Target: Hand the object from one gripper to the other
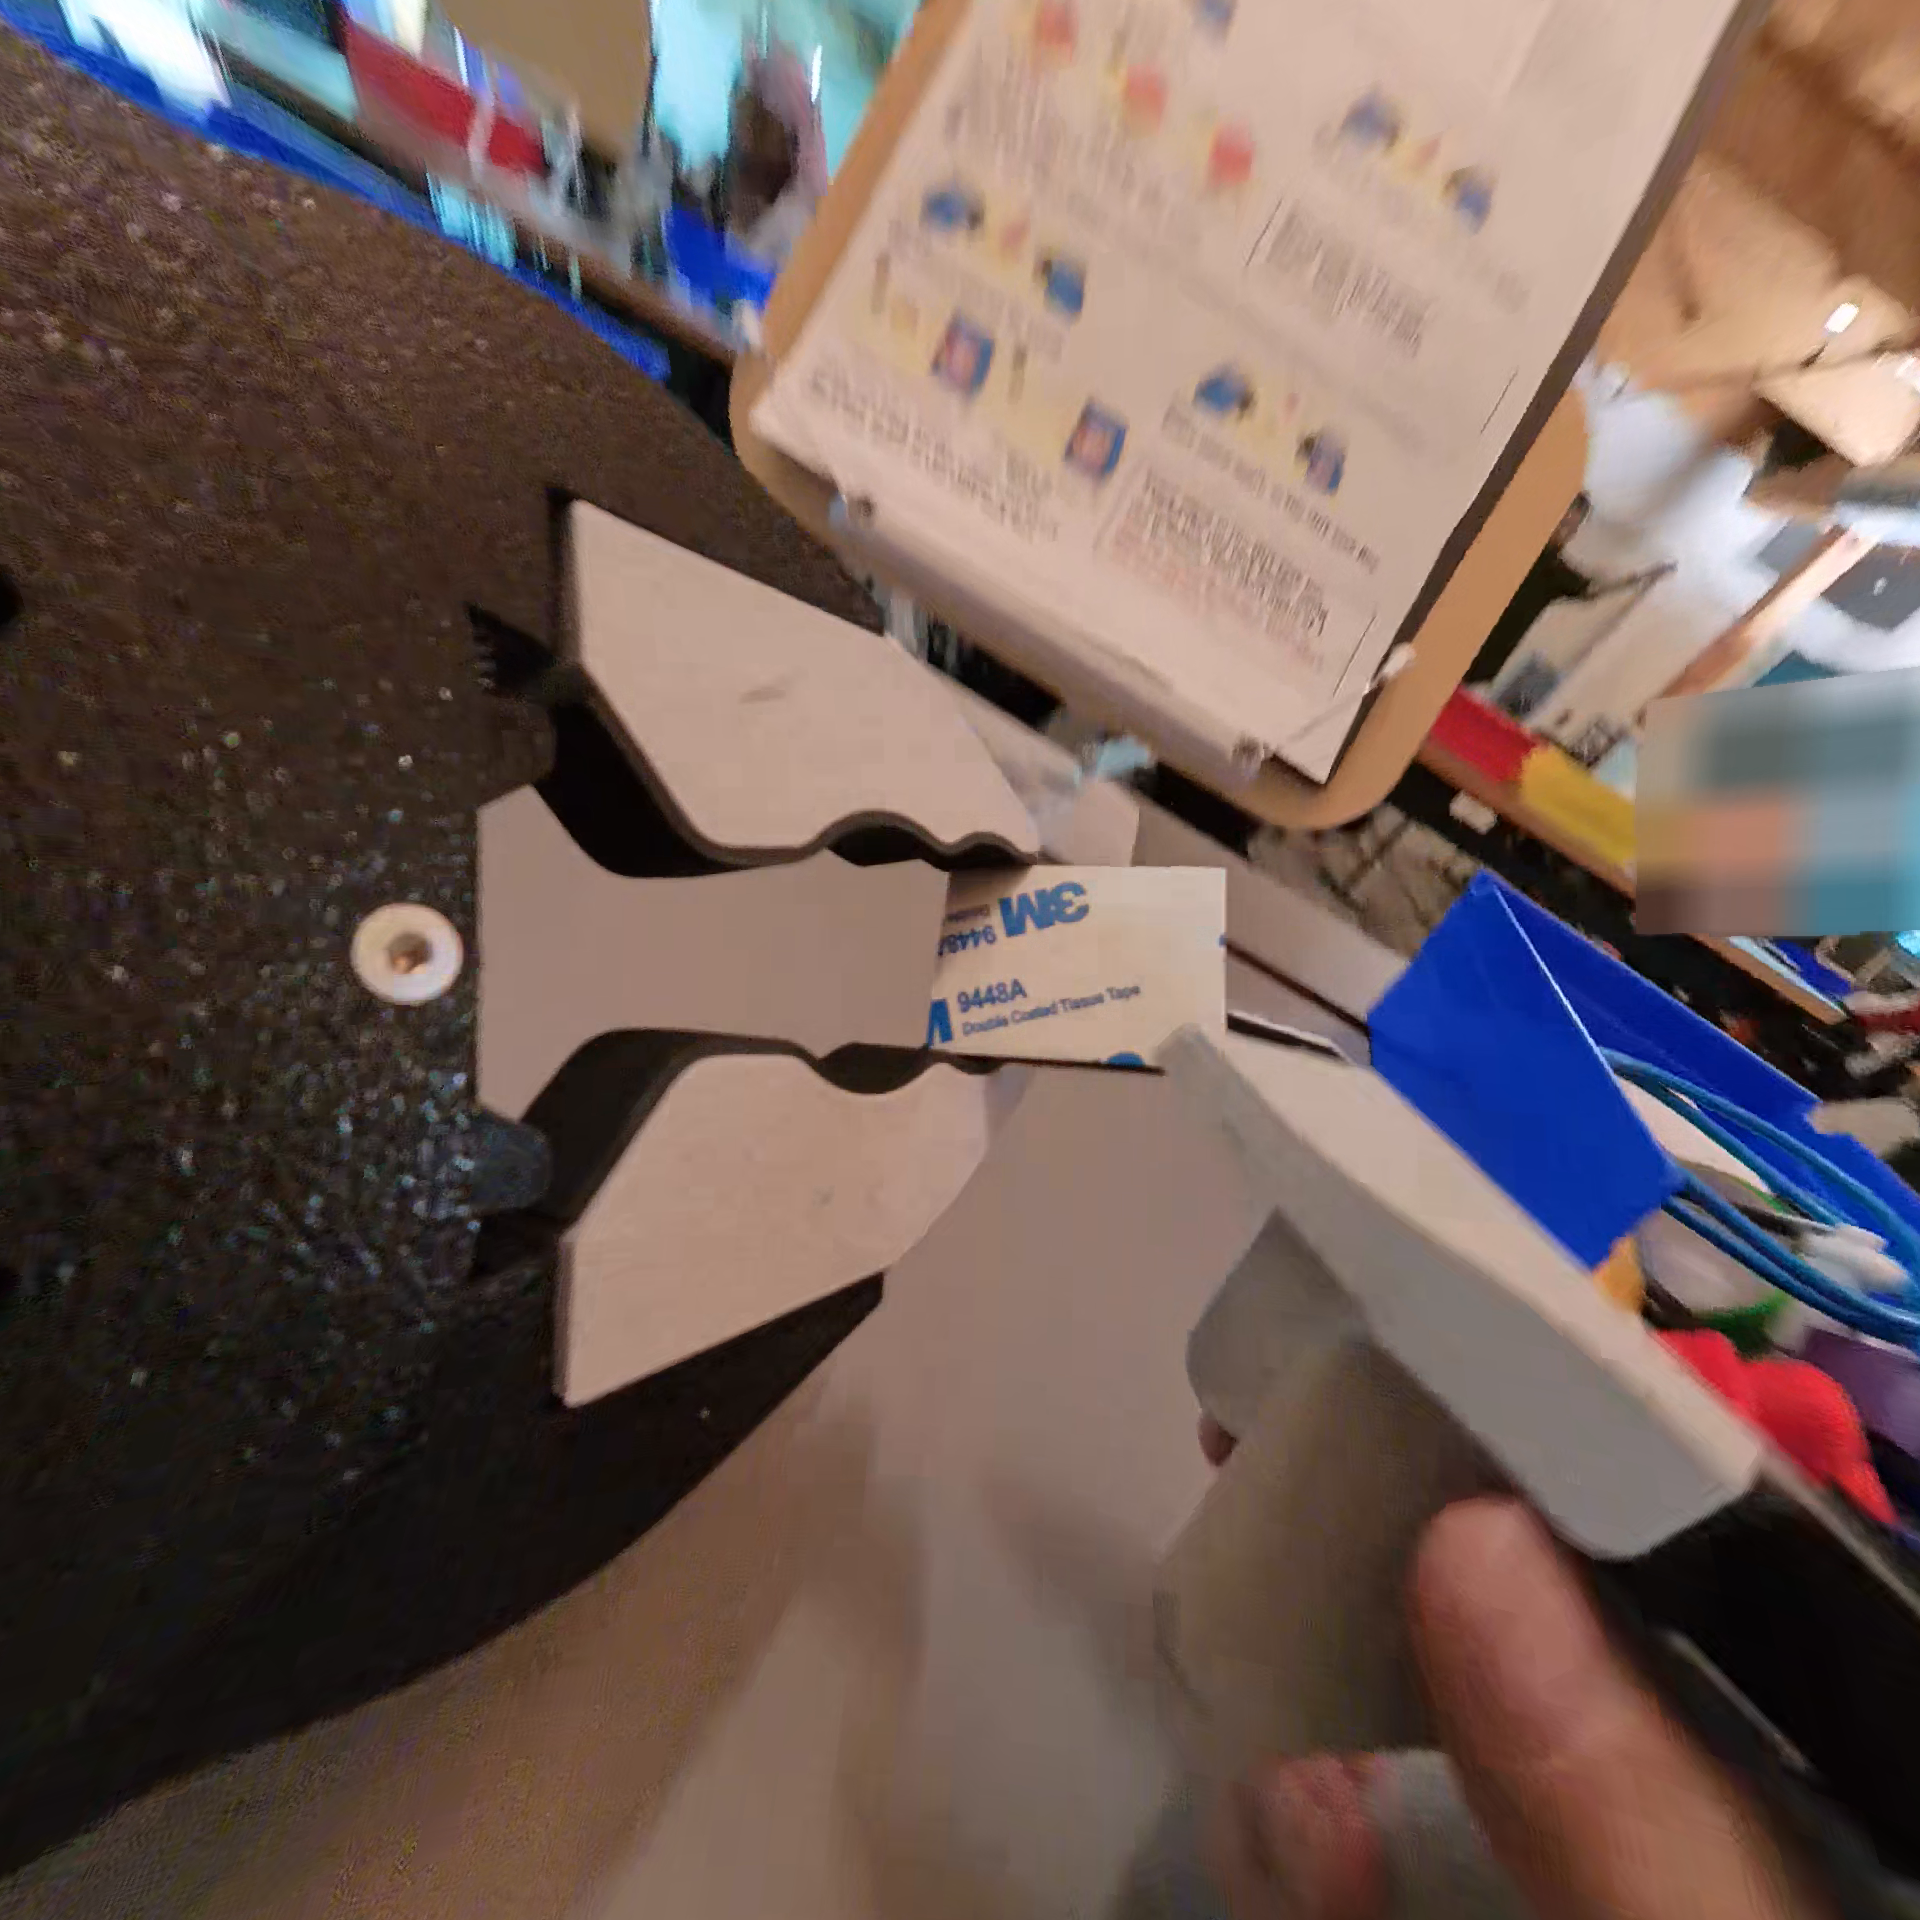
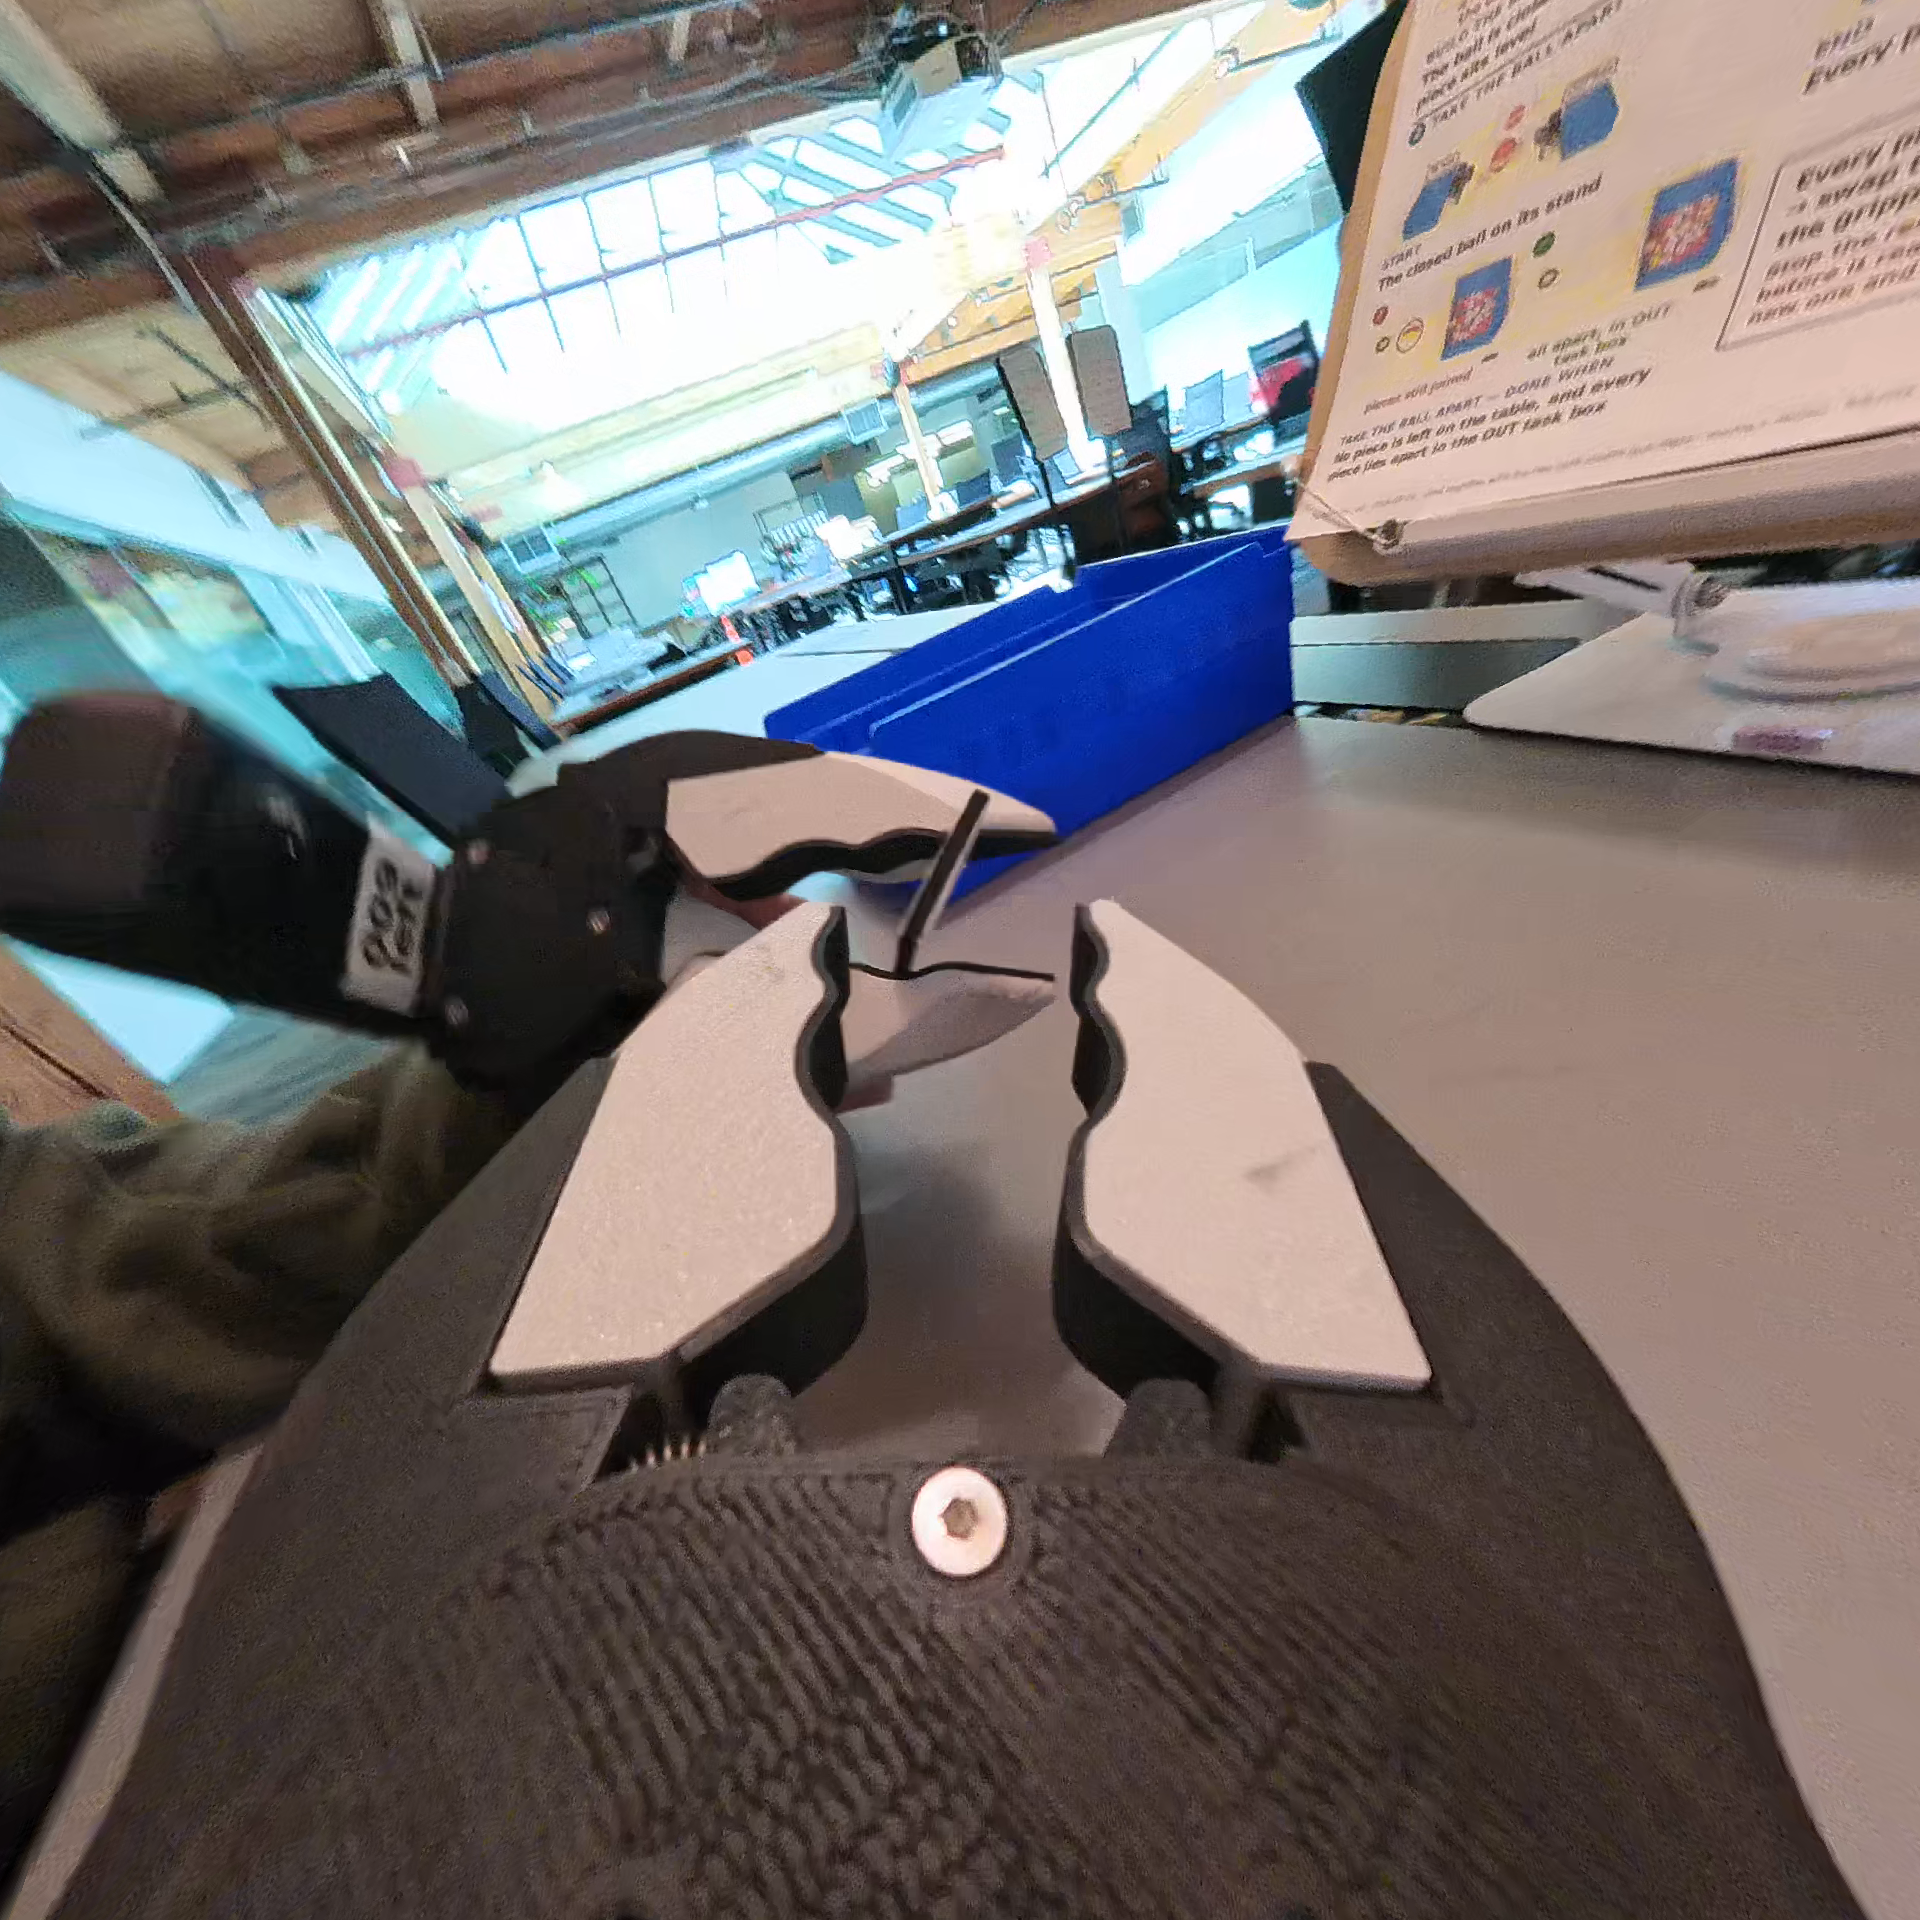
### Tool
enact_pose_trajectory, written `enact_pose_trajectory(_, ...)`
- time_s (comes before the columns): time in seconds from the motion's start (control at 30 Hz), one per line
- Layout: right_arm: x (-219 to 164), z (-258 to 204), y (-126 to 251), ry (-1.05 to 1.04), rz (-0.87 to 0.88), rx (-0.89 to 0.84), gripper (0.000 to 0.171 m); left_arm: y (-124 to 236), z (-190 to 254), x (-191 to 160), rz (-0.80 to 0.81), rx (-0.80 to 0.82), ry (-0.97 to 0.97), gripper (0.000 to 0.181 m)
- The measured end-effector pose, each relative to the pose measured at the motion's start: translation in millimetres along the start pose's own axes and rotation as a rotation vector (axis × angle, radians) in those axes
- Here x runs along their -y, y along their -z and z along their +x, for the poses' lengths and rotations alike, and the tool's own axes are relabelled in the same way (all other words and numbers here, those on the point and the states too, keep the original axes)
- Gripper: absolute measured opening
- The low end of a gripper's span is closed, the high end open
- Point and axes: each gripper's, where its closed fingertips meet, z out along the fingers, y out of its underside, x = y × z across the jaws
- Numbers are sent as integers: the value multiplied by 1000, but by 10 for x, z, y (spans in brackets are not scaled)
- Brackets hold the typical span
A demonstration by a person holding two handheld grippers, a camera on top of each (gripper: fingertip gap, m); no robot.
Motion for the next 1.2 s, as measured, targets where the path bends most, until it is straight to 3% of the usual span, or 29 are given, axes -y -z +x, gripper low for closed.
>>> enact_pose_trajectory(0.17,5,-73,-20,-100,45,64,7,6,-10,64,-8,83,-145,30)
enact_pose_trajectory(0.33,-23,-70,19,10,-24,93,3,8,77,99,45,17,-123,34)
enact_pose_trajectory(0.47,-90,-127,137,326,-134,172,3,73,287,139,132,-296,126,46)
enact_pose_trajectory(0.57,-226,-129,244,529,-250,208,3,221,388,192,188,-552,349,45)
enact_pose_trajectory(0.67,-235,-183,265,558,-246,250,4,425,487,301,255,-779,490,40)
enact_pose_trajectory(0.73,-223,-308,303,626,-196,324,4,526,543,339,255,-922,613,53)
enact_pose_trajectory(0.87,-297,-646,417,663,-168,533,3,757,604,443,294,-1163,783,53)
enact_pose_trajectory(1.03,-392,-909,455,768,-171,639,3,1152,905,411,196,-1520,779,52)
enact_pose_trajectory(1.2,-536,-1051,480,820,-231,711,3,1364,1084,381,166,-1672,697,50)
